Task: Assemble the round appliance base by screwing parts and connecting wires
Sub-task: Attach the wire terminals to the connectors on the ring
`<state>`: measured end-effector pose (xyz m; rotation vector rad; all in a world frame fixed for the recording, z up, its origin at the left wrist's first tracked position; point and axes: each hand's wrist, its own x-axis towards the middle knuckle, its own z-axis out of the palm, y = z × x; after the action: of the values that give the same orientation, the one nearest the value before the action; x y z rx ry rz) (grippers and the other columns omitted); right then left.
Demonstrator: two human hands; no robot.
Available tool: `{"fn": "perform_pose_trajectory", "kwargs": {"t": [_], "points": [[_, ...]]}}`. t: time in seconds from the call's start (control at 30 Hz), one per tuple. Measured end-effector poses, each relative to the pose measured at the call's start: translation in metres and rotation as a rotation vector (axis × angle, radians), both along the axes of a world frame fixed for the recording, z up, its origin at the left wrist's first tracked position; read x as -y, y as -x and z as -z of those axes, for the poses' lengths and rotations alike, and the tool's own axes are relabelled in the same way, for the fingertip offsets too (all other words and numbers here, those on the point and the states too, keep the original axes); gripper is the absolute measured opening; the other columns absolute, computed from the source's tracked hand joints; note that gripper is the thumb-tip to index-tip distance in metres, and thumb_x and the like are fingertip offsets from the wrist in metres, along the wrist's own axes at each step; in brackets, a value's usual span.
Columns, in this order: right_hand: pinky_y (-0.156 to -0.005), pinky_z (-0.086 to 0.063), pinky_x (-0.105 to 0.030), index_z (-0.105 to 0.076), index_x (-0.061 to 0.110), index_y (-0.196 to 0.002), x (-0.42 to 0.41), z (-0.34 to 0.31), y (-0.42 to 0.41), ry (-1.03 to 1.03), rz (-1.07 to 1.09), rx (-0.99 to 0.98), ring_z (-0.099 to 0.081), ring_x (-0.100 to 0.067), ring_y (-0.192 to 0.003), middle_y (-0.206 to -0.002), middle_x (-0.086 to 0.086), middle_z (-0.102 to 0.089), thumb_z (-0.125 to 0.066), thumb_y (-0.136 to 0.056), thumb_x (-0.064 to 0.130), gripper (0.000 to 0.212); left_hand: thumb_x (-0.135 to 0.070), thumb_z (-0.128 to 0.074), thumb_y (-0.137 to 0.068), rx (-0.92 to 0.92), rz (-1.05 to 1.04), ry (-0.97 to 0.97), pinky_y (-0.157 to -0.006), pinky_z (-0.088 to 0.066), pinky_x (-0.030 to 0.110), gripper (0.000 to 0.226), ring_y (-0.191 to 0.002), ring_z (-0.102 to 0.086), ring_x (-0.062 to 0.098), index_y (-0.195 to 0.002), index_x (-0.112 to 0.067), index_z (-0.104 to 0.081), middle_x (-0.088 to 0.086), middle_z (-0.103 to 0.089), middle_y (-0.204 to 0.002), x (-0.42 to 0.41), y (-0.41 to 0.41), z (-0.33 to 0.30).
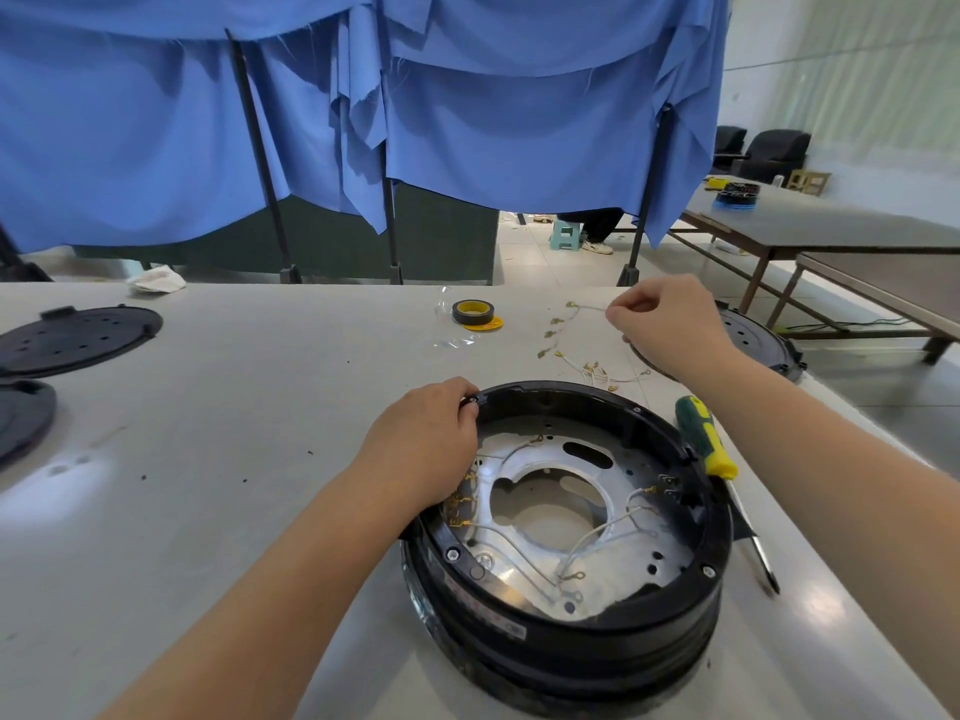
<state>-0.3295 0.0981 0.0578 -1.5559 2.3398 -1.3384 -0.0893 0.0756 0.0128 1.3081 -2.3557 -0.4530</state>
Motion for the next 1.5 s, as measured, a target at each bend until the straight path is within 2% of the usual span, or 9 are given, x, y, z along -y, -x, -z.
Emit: {"fn": "perform_pose_trajectory", "kwargs": {"t": [0.23,0.37,0.43,0.63,0.77,0.97,1.23,1.4,1.5], "points": [[-0.067,-0.052,-0.023,-0.069,0.027,-0.077,-0.031,-0.005,-0.026,0.261,-0.047,0.144,-0.064,-0.009,-0.073,-0.075,0.008,-0.067,-0.065,-0.084,0.021,0.011,-0.037,-0.044,-0.100,-0.091,0.052,-0.109,-0.084,-0.040,0.024,0.031,-0.105,-0.054,0.012,-0.125,-0.025,-0.058,-0.006,-0.061,-0.118,0.004,-0.003,-0.004],[-0.062,-0.052,-0.020,-0.067,0.028,-0.079,-0.045,0.006,-0.050,0.201,-0.176,0.279,-0.064,-0.003,-0.064,-0.073,0.006,-0.069,-0.067,-0.086,0.021,0.010,-0.039,-0.055,-0.093,-0.390,0.106,-0.289,-0.072,-0.038,0.008,0.018,-0.094,-0.059,-0.006,-0.099,-0.031,-0.070,-0.019,-0.067,-0.098,0.008,-0.008,-0.020],[-0.061,-0.054,-0.019,-0.068,0.027,-0.081,-0.048,0.011,-0.059,0.175,-0.203,0.309,-0.065,-0.004,-0.066,-0.075,0.005,-0.070,-0.067,-0.086,0.021,0.008,-0.044,-0.060,-0.088,-0.478,0.151,-0.413,-0.079,-0.041,0.013,0.021,-0.096,-0.060,-0.006,-0.092,-0.030,-0.075,-0.016,-0.071,-0.096,0.009,-0.014,-0.030],[-0.055,-0.052,-0.015,-0.069,0.023,-0.082,-0.052,0.010,-0.071,0.043,-0.306,0.375,-0.067,-0.006,-0.065,-0.072,0.001,-0.070,-0.067,-0.087,0.019,0.006,-0.036,-0.073,-0.081,-0.389,0.201,-0.495,-0.081,-0.044,0.021,0.014,-0.082,-0.068,0.001,-0.080,-0.022,-0.075,-0.009,-0.075,-0.081,0.005,-0.024,-0.041],[-0.055,-0.045,-0.007,-0.072,0.031,-0.078,-0.054,-0.001,-0.072,-0.145,-0.373,0.265,-0.061,0.006,-0.059,-0.071,0.015,-0.070,-0.067,-0.085,0.038,0.011,-0.035,-0.075,-0.081,-0.296,0.237,-0.515,-0.080,-0.045,0.022,0.012,-0.080,-0.069,0.002,-0.082,-0.023,-0.076,-0.008,-0.075,-0.080,0.004,-0.027,-0.044],[-0.071,-0.036,-0.012,-0.077,0.034,-0.080,-0.047,-0.020,-0.081,-0.250,-0.452,0.327,-0.060,0.013,-0.082,-0.083,0.023,-0.071,-0.064,-0.085,0.045,0.017,-0.028,-0.081,-0.075,-0.305,0.286,-0.507,-0.064,-0.046,0.007,0.016,-0.075,-0.071,0.003,-0.090,-0.025,-0.075,-0.005,-0.076,-0.077,0.003,-0.032,-0.050],[-0.061,-0.043,-0.015,-0.078,0.026,-0.070,-0.039,-0.012,-0.096,-0.209,-0.389,0.459,-0.065,-0.004,-0.075,-0.076,0.009,-0.074,-0.070,-0.083,0.037,0.019,-0.031,-0.084,-0.070,-0.244,0.309,-0.472,-0.061,-0.044,-0.001,0.023,-0.073,-0.070,0.006,-0.089,-0.028,-0.072,-0.006,-0.073,-0.067,-0.001,-0.026,-0.045],[-0.051,-0.044,-0.012,-0.077,0.023,-0.065,-0.040,-0.007,-0.097,-0.263,-0.353,0.480,-0.062,0.003,-0.054,-0.060,0.010,-0.069,-0.072,-0.082,0.036,0.022,-0.032,-0.084,-0.070,-0.169,0.314,-0.428,-0.079,-0.050,0.018,0.027,-0.070,-0.067,0.007,-0.091,-0.021,-0.074,-0.004,-0.072,-0.065,-0.006,-0.020,-0.042],[-0.063,-0.050,-0.019,-0.077,0.022,-0.068,-0.042,-0.005,-0.097,-0.297,-0.385,0.471,-0.066,-0.003,-0.060,-0.065,0.005,-0.072,-0.072,-0.081,0.039,0.021,-0.033,-0.085,-0.069,-0.152,0.326,-0.435,-0.078,-0.051,0.020,0.029,-0.069,-0.067,0.003,-0.092,-0.028,-0.068,-0.005,-0.072,-0.066,-0.007,-0.021,-0.043]]}}
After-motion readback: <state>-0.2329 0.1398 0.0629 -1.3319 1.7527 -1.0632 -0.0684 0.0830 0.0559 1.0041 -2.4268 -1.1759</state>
